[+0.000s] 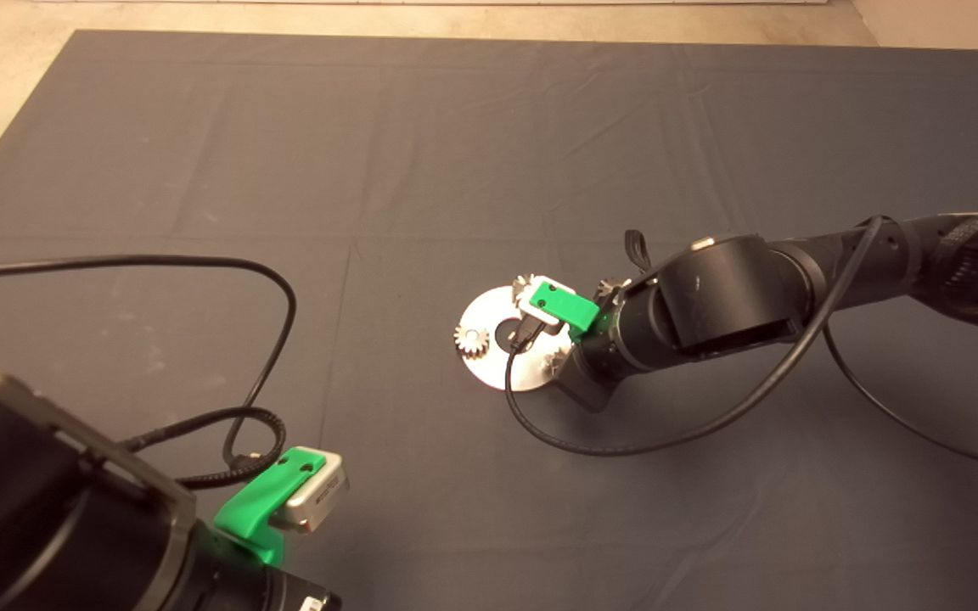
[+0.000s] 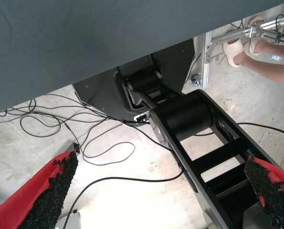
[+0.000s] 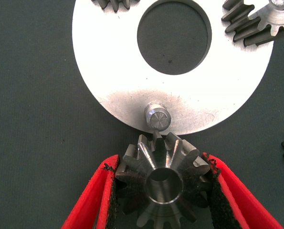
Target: Remove an incorrectly installed larger gear and replace it with the correct smaller gear
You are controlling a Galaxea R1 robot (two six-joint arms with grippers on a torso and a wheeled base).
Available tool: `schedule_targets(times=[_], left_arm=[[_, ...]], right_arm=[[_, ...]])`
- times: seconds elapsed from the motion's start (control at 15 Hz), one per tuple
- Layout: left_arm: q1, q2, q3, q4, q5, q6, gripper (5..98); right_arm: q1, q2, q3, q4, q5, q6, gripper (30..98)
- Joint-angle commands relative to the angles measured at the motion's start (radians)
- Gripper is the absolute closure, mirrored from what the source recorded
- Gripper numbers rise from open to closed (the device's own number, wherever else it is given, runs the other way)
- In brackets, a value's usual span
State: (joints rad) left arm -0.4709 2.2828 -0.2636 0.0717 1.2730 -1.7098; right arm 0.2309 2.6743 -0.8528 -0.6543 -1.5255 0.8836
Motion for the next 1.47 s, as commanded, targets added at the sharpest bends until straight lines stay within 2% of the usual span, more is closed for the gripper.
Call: schedule_targets(times=[0.0, 0.47, 0.8, 1.4], left_arm=[[-0.005, -0.001, 0.015, -0.006, -0.001, -0.005, 12.7], [-0.003, -0.001, 0.015, -0.006, 0.0, -0.004, 12.7], [0.001, -0.001, 0.015, -0.006, 0.0, -0.004, 12.7], [0.001, -0.001, 0.014, -0.006, 0.0, -0.002, 12.7]], right_arm=[[0.027, 0.01, 0.009, 0.002, 0.007, 0.003, 88.2], [0.027, 0.028, -0.026, -0.005, 0.011, 0.006, 88.3], [0.027, 0.054, -0.06, -0.041, 0.015, 0.006, 88.2], [0.016, 0.056, -0.075, -0.059, 0.016, 0.008, 88.3]])
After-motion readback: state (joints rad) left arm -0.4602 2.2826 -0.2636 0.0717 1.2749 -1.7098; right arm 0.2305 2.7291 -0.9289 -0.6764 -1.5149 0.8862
